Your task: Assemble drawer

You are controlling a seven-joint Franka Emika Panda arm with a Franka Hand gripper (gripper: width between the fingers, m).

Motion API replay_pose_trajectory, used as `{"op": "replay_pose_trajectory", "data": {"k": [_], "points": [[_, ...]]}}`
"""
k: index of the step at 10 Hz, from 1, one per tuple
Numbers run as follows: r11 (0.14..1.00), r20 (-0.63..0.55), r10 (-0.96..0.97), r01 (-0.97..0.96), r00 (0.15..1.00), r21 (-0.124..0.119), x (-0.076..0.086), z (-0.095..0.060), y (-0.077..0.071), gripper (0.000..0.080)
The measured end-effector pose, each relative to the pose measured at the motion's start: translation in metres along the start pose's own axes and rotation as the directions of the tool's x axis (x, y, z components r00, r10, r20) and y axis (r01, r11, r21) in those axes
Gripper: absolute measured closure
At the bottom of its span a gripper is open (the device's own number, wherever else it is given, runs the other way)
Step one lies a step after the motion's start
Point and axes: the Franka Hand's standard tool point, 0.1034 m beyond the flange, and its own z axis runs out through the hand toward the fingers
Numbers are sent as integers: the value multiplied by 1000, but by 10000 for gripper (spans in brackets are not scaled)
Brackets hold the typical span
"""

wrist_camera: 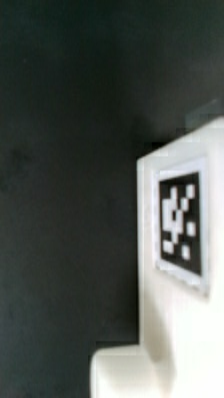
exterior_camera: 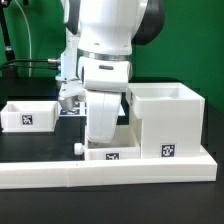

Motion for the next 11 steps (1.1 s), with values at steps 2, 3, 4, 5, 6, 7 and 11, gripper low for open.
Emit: {"op": "replay_pose_trajectory", "data": {"k": [2,3,4,5,6,7,11], "points": [[1000,0,1,-1,1000,0,0,0,0,757],[1000,0,1,-1,1000,0,-1,0,0,757],[1000,5,2,-2,1000,16,-2,-1,0,757],[1000,5,0,0,1000,13,-1,-1,1,757],[1000,5,-4,4,1000,15,1,-1,0,757],[1000,9,-7,7,1000,22,1,-1,0,757],[999,21,-14,13,1000,42,-1,-1,2,755]]}}
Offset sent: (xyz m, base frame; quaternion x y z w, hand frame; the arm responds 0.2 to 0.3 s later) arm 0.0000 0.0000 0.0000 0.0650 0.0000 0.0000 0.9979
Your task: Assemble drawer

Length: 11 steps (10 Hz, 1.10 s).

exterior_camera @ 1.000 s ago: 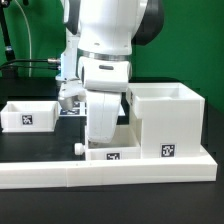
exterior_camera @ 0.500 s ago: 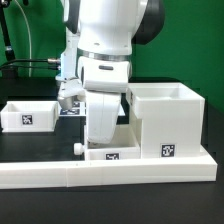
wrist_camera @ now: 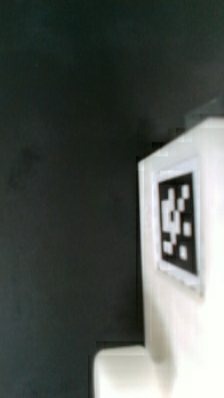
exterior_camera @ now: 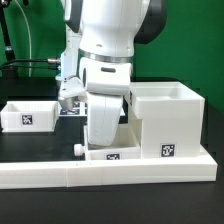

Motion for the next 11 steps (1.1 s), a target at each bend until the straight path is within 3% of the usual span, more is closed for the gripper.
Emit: {"op": "replay_pose_trajectory", "data": {"k": [7,11], "points": [[996,12,-83,83,997,-21,7,-1,-1,755],[998,11,-66,66,998,-20,8,0,-1,755]]}}
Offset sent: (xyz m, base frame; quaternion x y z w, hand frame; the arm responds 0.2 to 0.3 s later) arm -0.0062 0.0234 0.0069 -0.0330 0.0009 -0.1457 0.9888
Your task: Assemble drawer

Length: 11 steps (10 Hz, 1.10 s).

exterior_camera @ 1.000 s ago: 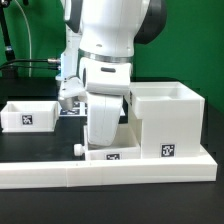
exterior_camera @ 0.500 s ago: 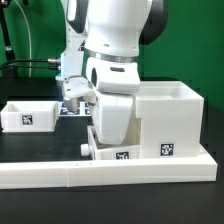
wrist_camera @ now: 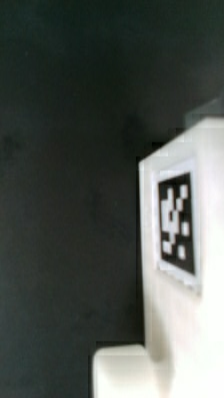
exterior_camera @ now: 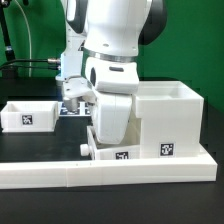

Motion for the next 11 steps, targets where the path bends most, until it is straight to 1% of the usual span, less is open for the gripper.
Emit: {"op": "replay_pose_trajectory", "data": {"k": [1,3,6,8,9,10,11], "points": [[1000,-1,27,-27,1000,0,3,0,0,755],[998,-1,68,-68,998,-1,4,0,0,755],[989,-2,145,-145,989,5,3,1,-2,755],[988,-1,153,-153,988,6,2,2,-3,755],[988,-1,154,-154,988,7,2,2,-3,673],[988,-1,154,-154,988,7,2,2,-3,673],[988,-1,153,-153,988,6,3,0,-3,494]]}}
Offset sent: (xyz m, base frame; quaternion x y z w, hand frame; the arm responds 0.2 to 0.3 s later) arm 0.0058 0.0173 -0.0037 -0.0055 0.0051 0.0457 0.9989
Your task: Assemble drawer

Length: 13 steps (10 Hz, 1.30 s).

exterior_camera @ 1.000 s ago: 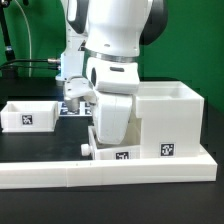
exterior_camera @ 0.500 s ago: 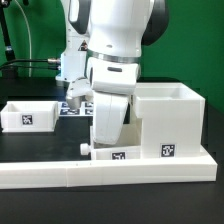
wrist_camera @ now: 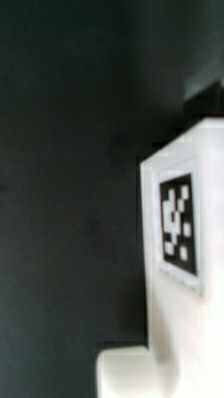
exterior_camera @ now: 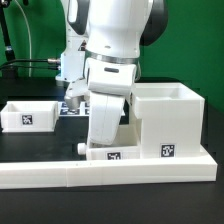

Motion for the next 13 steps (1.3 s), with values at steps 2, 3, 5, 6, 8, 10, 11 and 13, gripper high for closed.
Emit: {"op": "replay_pose_trajectory", "data": {"k": [2,3,5,6,8,10,11,13], "points": [[1000,3,0,0,1000,1,0,-8,2,263],[1000,8,1,-1,1000,5,-1,-16,3,185],[999,29,-5,4,1000,36,-12,-42,3,159],[999,40,-14,12,999,50,-24,-59,3,151],[992,39,-112,109,993,69,-63,-72,4,150],[992,39,-107,104,993,78,-76,-71,4,150],[991,38,-111,107,993,78,-74,-70,4,150],[987,14,-142,140,990,74,-77,-63,5,150]]}}
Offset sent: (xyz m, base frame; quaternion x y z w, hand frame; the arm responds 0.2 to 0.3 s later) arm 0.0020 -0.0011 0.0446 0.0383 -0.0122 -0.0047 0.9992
